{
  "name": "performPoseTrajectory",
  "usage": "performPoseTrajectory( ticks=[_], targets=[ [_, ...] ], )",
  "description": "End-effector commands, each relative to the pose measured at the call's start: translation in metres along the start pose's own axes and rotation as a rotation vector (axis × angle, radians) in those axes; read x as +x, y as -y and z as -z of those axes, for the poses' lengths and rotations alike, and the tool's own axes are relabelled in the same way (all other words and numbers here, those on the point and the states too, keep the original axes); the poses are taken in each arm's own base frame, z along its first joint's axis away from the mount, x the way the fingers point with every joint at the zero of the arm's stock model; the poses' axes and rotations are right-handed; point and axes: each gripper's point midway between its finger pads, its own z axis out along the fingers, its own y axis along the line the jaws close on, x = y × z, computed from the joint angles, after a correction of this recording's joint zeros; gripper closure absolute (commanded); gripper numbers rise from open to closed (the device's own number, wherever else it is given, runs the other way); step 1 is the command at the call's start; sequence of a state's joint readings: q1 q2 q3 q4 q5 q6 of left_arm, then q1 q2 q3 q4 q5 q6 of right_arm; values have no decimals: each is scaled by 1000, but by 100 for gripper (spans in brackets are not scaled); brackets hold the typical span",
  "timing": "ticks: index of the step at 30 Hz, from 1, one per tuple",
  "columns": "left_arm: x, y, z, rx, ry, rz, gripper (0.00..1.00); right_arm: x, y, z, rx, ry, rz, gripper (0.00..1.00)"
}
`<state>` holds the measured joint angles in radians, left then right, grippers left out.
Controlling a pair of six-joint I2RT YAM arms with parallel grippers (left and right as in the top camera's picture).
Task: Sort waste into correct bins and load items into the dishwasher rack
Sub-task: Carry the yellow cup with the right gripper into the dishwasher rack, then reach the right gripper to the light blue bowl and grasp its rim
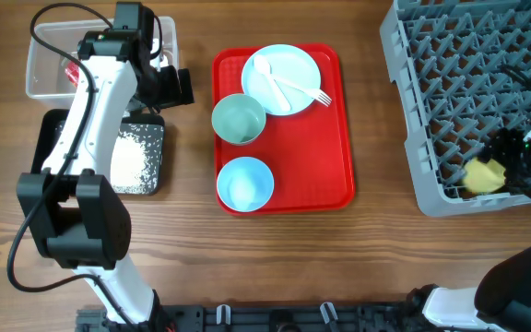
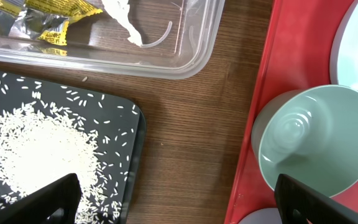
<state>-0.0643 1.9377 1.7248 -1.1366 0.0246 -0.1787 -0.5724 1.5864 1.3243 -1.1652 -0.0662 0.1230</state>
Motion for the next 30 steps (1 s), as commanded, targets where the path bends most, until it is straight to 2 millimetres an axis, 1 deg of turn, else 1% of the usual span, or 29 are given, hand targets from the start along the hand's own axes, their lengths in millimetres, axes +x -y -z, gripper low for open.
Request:
performPoseTrajectory(
  ticks=[1,6,8,10,11,13,15,16,17,18,20,22,24,26,27,28,29,30],
  targets=[
    [2,-2,-5,3,-16,19,0,1,3,0,17,3,-11,17],
    [2,-2,-5,3,-16,19,0,-1,0,2,-2,8,-9,17],
    [2,-2,-5,3,-16,19,0,-5,-12,10,-52,23,22,16],
    [2,-2,-5,3,-16,19,0,-8,-29,22,-101,41,75,15],
    [2,-2,-5,3,-16,19,0,-9,-44,32,-138,56,119,13],
    [2,-2,-5,3,-16,19,0,-4,-99,57,-206,92,291,8],
    [2,-2,-5,3,-16,19,0,8,-143,69,-244,114,419,4],
    [2,-2,-5,3,-16,19,0,20,-174,72,-275,127,488,3],
    [2,-2,-5,3,-16,19,0,30,-196,74,-300,137,533,2],
    [2,-2,-5,3,-16,19,0,45,-225,74,-333,141,592,1],
    [2,-2,-5,3,-16,19,0,75,-272,69,-388,138,691,0],
    [2,-2,-5,3,-16,19,0,101,-306,58,-419,112,751,0],
    [2,-2,-5,3,-16,19,0,134,-337,37,-445,57,846,0],
    [2,-2,-5,3,-16,19,0,159,-355,18,-475,-13,897,0],
    [2,-2,-5,3,-16,19,0,176,-362,5,-491,-77,919,0],
    [2,-2,-5,3,-16,19,0,192,-364,-8,-496,-146,940,0],
    [2,-2,-5,3,-16,19,0,208,-362,-23,-480,-223,954,0],
    [2,-2,-5,3,-16,19,0,217,-358,-33,-458,-266,968,1]
  ],
)
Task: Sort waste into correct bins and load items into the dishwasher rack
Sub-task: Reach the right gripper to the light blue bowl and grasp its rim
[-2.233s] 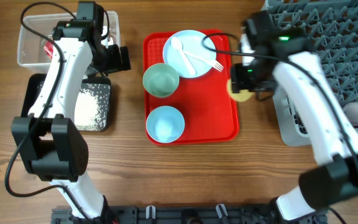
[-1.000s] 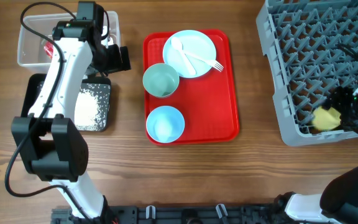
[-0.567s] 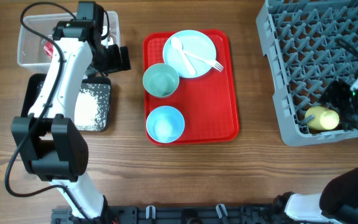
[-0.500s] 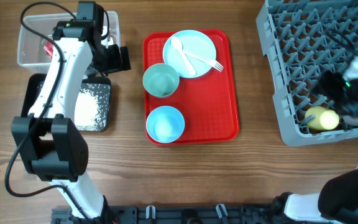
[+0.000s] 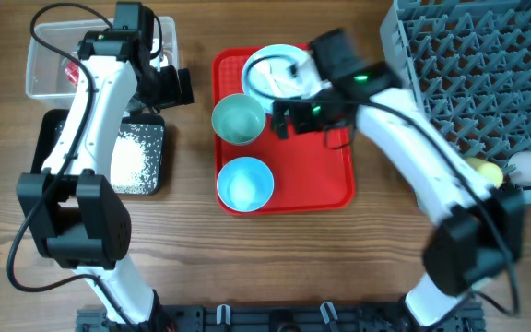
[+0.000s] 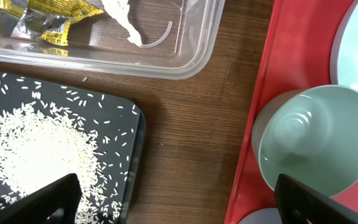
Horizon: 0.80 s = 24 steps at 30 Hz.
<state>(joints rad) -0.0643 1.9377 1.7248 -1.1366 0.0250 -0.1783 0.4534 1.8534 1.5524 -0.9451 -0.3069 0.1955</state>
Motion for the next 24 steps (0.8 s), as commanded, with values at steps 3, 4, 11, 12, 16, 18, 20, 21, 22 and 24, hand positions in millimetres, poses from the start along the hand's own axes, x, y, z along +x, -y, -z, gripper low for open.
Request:
performPoseTrajectory(
  ticks=[3,4,11,12,16,18,20,21,22,24],
  targets=[
    [2,-2,-5,3,-16,20,0,50,-16,-60,-59,-271,4,18],
    [2,-2,-5,3,-16,20,0,56,-16,-67,-56,-296,14,27],
    [2,-2,-5,3,-16,20,0,66,-16,-90,23,-312,77,55],
    [2,-2,-5,3,-16,20,0,66,-15,-90,27,-313,77,60],
    [2,-2,-5,3,-16,20,0,67,-13,-90,38,-317,75,76],
    [2,-2,-5,3,-16,20,0,66,-12,-91,43,-312,77,81],
    [2,-2,-5,2,-15,20,0,66,-13,-91,43,-312,77,89],
    [2,-2,-5,3,-16,20,0,66,-13,-91,42,-313,77,90],
    [2,-2,-5,3,-16,20,0,66,-13,-91,40,-313,77,90],
    [2,-2,-5,3,-16,20,0,66,-22,-91,-10,-314,72,90]
  ],
)
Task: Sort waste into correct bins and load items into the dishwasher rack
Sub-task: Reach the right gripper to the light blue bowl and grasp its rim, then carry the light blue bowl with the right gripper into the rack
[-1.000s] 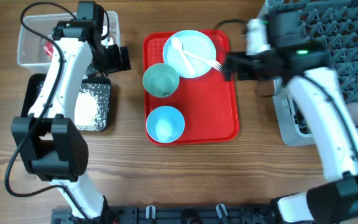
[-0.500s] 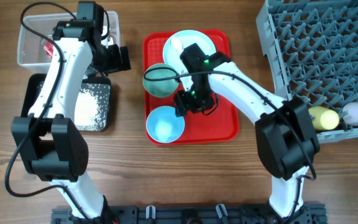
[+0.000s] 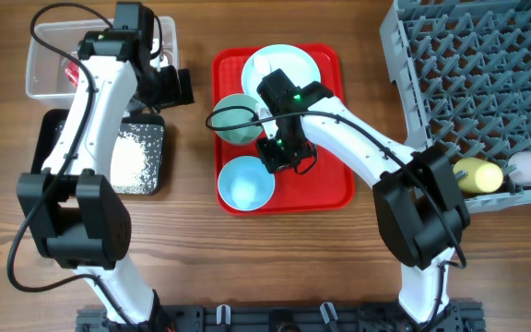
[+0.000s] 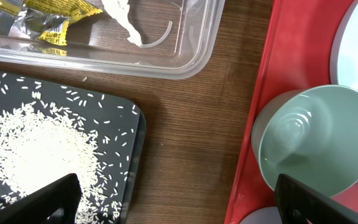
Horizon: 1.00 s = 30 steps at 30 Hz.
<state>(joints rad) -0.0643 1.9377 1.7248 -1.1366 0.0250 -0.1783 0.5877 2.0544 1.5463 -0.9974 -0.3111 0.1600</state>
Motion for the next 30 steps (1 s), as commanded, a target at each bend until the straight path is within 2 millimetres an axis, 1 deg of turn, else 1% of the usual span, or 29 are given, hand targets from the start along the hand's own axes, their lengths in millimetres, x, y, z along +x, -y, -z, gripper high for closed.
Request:
performPoseTrajectory(
  ticks=[1,2,3,4,5,6,12,14,17,19,20,24,25,26,28,30],
  targets=[
    [2,-2,-5,3,-16,20,0,1,-12,-8,-86,-21,-3,90],
    [2,-2,-5,3,-16,20,0,-3,-23,-5,-150,-11,2,90],
    [2,-2,-5,3,-16,20,0,-6,-28,-3,-175,1,7,90],
    [2,-2,-5,2,-15,20,0,-7,-27,-3,-170,5,1,90],
    [2,-2,-5,3,-16,20,0,-7,-24,-4,-156,4,0,90],
    [2,-2,-5,2,-15,20,0,-6,-18,-5,-122,2,-3,92],
    [2,-2,-5,3,-16,20,0,-6,-16,-5,-113,5,7,94],
    [2,-2,-5,3,-16,20,0,-6,-12,-6,-90,5,8,96],
    [2,-2,-5,3,-16,20,0,-3,-4,-6,-44,-3,-2,96],
    [2,-2,-5,3,-16,20,0,0,8,0,14,-9,-19,96],
    [2,-2,-5,2,-15,20,0,1,16,7,49,-1,-35,96],
    [2,-2,-5,3,-16,20,0,-3,55,61,220,117,-95,96],
    [2,-2,-5,2,-15,20,0,-4,67,80,272,164,-123,96],
    [2,-2,-5,3,-16,20,0,-4,84,104,344,224,-159,95],
    [2,-2,-5,3,-16,20,0,-3,111,140,456,307,-205,96],
    [2,-2,-5,2,-15,20,0,3,148,182,618,396,-275,96]
  ],
)
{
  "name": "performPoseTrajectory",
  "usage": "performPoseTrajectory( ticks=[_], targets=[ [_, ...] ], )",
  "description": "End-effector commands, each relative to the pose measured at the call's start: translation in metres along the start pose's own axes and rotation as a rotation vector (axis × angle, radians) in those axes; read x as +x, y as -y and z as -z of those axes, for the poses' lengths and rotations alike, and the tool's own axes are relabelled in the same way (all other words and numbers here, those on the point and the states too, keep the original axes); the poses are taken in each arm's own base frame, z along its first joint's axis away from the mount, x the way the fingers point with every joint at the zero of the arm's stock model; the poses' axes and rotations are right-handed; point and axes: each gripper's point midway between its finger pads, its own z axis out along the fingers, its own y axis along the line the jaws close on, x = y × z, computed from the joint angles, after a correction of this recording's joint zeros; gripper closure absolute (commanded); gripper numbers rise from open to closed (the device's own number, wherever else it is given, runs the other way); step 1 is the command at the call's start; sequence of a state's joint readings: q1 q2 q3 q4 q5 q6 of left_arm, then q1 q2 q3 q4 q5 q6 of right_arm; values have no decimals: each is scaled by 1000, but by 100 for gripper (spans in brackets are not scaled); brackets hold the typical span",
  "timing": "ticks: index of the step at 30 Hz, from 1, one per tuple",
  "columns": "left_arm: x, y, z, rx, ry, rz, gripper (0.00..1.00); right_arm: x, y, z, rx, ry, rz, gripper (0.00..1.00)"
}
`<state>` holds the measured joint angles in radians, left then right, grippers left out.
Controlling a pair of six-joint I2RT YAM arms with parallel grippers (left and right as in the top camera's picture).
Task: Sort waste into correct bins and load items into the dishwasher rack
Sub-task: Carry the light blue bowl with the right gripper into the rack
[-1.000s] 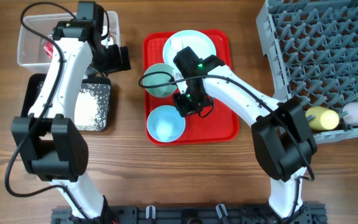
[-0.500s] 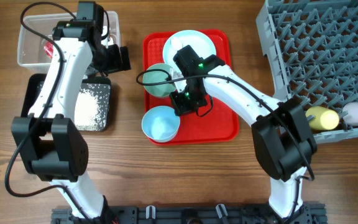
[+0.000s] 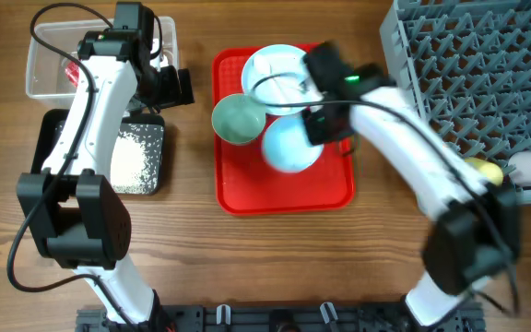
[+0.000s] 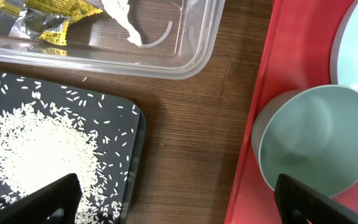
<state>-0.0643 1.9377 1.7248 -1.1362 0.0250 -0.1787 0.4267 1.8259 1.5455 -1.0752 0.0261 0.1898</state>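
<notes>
A pale blue bowl [image 3: 289, 146] hangs tilted over the middle of the red tray [image 3: 247, 198], with my right gripper [image 3: 324, 124] shut on its right rim; the arm is motion-blurred. The green cup [image 3: 238, 118] stands on the tray's left side, also seen in the left wrist view [image 4: 316, 140]. A white plate [image 3: 270, 66] lies at the tray's far end, partly hidden by the right arm. My left gripper [image 4: 179, 205] hangs open and empty over bare wood between the rice tray and the red tray, fingers [image 4: 48, 199] spread wide.
A clear bin [image 3: 49, 65] with wrappers sits at the back left. In front of it lies a black tray [image 3: 136, 159] of spilled rice. The grey dishwasher rack [image 3: 431, 111] fills the right side, holding a yellow item [image 3: 487, 171] and a white bottle.
The blue bowl has left the tray's front left corner and is now raised and tilted over the tray's middle in my right gripper. The left arm has not moved.
My right gripper was first at the rack's front right by the yellow item. Then it was over the tray near the plate, then down beside the blue bowl. Now it holds that bowl above the tray. The left gripper stayed open in place throughout.
</notes>
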Motion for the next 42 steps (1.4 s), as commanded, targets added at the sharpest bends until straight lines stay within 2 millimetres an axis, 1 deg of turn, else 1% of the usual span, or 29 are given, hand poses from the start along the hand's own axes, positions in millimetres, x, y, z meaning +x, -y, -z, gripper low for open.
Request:
performPoseTrajectory(
  ticks=[1,2,4,6,8,10,11,12,13,14,16,17,18,19,22,23,24,26,28,35,42],
  targets=[
    [2,-2,-5,3,-16,19,0,-22,97,62,375,207,-127,96],
    [2,-2,-5,3,-16,19,0,-25,116,73,453,237,-139,96],
    [2,-2,-5,3,-16,19,0,-38,165,101,668,316,-169,96],
    [2,-2,-5,3,-16,19,0,-54,199,125,840,388,-181,96],
    [2,-2,-5,3,-16,19,0,-72,226,150,962,461,-181,96],
    [2,-2,-5,2,-16,19,0,-92,244,169,1017,542,-176,96],
    [2,-2,-5,3,-16,19,0,-100,252,177,1038,578,-177,96],
    [2,-2,-5,3,-16,19,0,-110,260,182,1052,602,-135,96],
    [2,-2,-5,3,-16,19,0,-119,267,184,1058,623,-101,96],
    [2,-2,-5,3,-16,19,0,-126,276,182,1087,614,-54,96],
    [2,-2,-5,3,-16,19,0,-132,290,174,1155,560,6,96],
    [2,-2,-5,2,-16,19,0,-133,298,169,1208,520,17,96],
    [2,-2,-5,3,-16,19,0,-135,307,165,1258,512,-8,96],
    [2,-2,-5,2,-16,19,0,-138,310,160,1271,511,-7,96],
    [2,-2,-5,3,-16,19,0,-148,311,143,1288,486,45,96],
    [2,-2,-5,3,-16,19,0,-151,312,132,1289,467,79,96],
    [2,-2,-5,3,-16,19,0,-154,312,117,1284,440,112,96],
    [2,-2,-5,3,-16,19,0,-155,314,100,1285,396,152,96],
    [2,-2,-5,3,-16,19,0,-155,315,88,1282,378,162,96],
    [2,-2,-5,3,-16,19,0,-158,315,65,1259,363,188,96],
    [2,-2,-5,3,-16,19,0,-159,314,49,1241,347,208,96]
  ],
)
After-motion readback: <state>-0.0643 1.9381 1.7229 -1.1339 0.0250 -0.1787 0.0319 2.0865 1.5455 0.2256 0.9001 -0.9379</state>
